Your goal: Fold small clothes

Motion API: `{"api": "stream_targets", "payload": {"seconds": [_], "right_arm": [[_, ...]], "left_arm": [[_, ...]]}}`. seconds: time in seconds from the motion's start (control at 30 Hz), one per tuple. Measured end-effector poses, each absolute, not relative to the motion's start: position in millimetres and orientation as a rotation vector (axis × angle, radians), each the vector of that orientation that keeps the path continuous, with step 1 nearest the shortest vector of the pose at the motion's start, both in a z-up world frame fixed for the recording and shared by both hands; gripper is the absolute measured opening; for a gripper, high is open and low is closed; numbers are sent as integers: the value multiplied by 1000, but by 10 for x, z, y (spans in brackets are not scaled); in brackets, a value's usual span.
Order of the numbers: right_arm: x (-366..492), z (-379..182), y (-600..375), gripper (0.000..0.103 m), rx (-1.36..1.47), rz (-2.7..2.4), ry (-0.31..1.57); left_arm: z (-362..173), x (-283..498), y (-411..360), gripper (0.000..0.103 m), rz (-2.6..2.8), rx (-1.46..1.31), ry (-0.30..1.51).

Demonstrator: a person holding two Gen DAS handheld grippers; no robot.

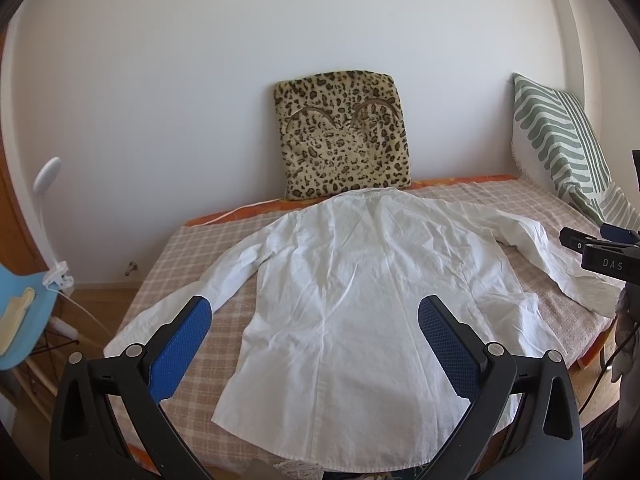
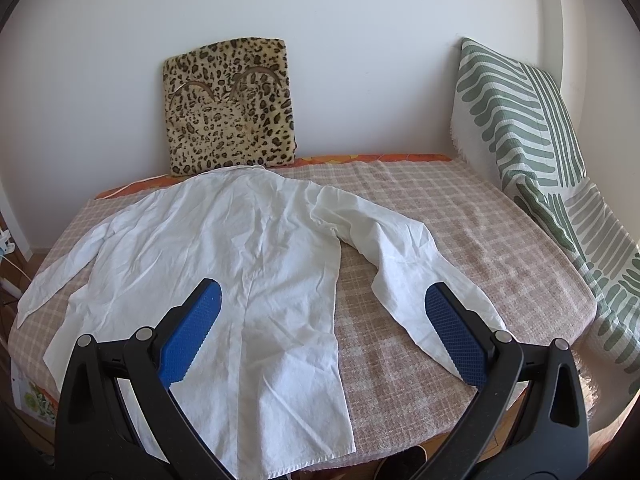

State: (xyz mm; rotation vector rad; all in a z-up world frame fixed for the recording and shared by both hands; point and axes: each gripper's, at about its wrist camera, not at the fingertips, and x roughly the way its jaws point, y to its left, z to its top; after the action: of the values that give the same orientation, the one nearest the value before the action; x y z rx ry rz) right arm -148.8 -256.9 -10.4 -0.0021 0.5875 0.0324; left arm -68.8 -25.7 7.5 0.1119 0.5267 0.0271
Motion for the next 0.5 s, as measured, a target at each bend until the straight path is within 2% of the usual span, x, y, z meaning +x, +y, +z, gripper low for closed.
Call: {"api": "stream_targets", "payload": {"seconds": [0.5], "right_arm": [[-1343,-151,-2503,103,10,41,609]], "left_arm": [[17,-514,-73,103,60,84,570]]}}
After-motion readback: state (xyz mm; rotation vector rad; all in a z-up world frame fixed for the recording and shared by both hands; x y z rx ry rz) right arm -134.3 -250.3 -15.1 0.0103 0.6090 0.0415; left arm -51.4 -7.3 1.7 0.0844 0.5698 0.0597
